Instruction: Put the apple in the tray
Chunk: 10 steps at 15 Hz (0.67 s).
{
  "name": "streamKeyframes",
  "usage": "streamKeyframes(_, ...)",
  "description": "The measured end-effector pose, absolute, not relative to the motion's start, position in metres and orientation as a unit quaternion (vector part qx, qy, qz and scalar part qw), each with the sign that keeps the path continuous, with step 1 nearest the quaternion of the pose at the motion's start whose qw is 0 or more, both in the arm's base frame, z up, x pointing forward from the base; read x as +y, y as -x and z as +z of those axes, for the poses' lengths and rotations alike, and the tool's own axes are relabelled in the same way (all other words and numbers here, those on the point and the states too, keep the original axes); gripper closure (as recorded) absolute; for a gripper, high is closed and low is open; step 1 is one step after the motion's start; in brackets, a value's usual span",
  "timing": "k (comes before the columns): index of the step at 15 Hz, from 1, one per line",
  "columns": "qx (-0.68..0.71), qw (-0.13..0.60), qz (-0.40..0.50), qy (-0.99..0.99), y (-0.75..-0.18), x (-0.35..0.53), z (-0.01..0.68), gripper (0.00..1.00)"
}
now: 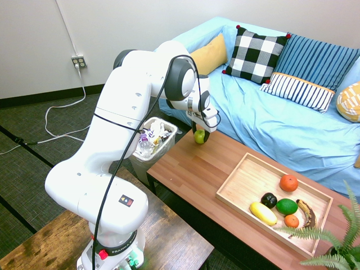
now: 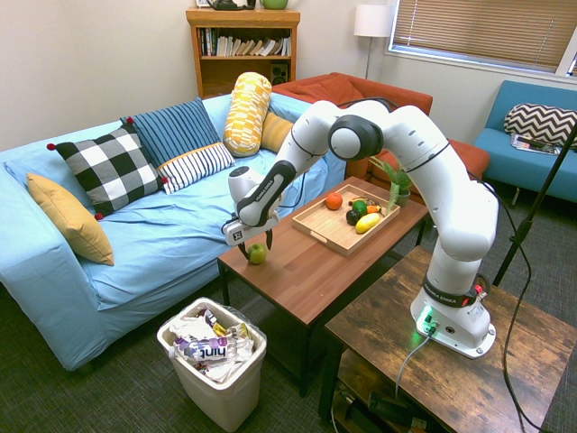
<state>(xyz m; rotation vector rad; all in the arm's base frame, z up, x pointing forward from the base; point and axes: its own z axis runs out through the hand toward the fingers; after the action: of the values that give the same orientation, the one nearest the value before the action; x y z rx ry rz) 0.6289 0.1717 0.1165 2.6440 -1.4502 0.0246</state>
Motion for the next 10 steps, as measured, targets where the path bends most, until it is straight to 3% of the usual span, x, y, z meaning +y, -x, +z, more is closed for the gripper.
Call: streamKeyframes(10, -0.483, 0.059, 0.003, -0.874, -0.642, 0.179, 0.126, 1.00)
